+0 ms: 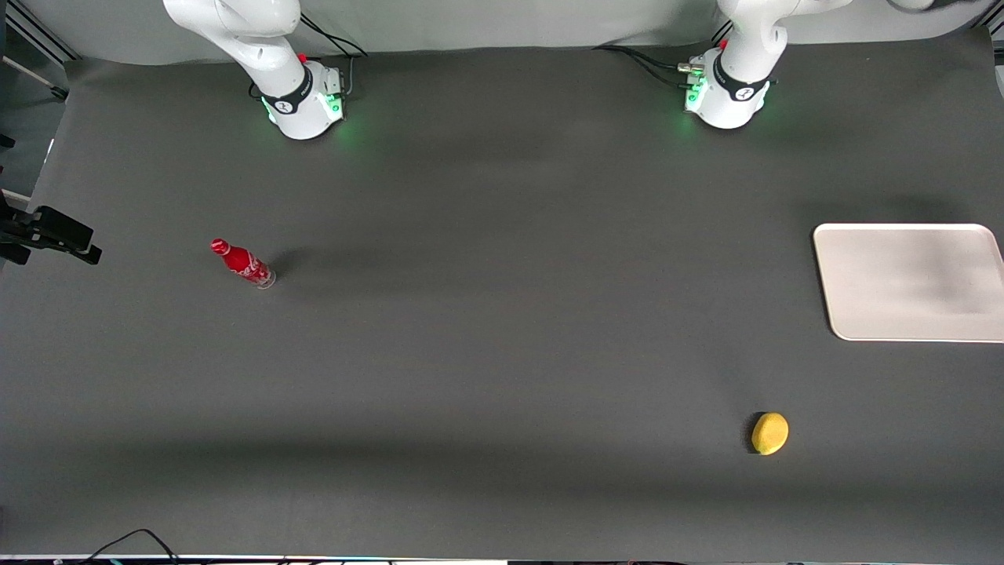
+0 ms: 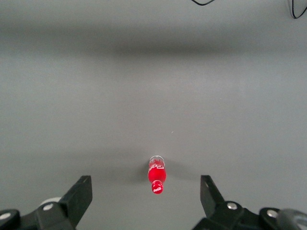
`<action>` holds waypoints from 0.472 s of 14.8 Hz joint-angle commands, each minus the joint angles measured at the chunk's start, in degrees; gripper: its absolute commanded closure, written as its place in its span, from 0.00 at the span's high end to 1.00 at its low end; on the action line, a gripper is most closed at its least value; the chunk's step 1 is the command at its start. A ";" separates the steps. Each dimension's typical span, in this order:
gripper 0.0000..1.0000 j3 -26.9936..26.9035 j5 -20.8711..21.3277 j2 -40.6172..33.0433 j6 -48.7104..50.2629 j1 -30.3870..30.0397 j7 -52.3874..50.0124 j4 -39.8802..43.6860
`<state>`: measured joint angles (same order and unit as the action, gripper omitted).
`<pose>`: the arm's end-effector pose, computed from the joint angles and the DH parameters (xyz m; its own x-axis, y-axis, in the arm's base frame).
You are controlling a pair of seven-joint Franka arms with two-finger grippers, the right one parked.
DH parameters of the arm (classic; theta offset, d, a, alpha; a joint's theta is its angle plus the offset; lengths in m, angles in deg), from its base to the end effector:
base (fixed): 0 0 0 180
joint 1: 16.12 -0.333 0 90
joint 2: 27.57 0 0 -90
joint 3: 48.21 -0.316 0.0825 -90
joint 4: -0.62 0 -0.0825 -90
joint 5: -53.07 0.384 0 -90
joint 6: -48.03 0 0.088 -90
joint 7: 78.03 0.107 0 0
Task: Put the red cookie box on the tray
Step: 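Carry the held box up and over toward the white tray, then lower the box onto the tray and open the left gripper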
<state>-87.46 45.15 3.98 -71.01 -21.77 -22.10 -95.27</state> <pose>0.5123 0.4242 0.3409 0.9653 -0.1790 -0.1903 -0.2014 -0.9738 -0.1056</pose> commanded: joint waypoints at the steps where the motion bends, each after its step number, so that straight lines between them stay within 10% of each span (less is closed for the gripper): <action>1: 0.00 -1.09 -10.59 7.54 -5.75 -1.46 10.23 0.70; 7: 0.00 -1.09 -18.16 12.48 -12.44 -3.75 17.36 0.61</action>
<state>-87.80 31.24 15.31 -83.00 -25.03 -8.61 -95.60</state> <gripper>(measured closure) 0.846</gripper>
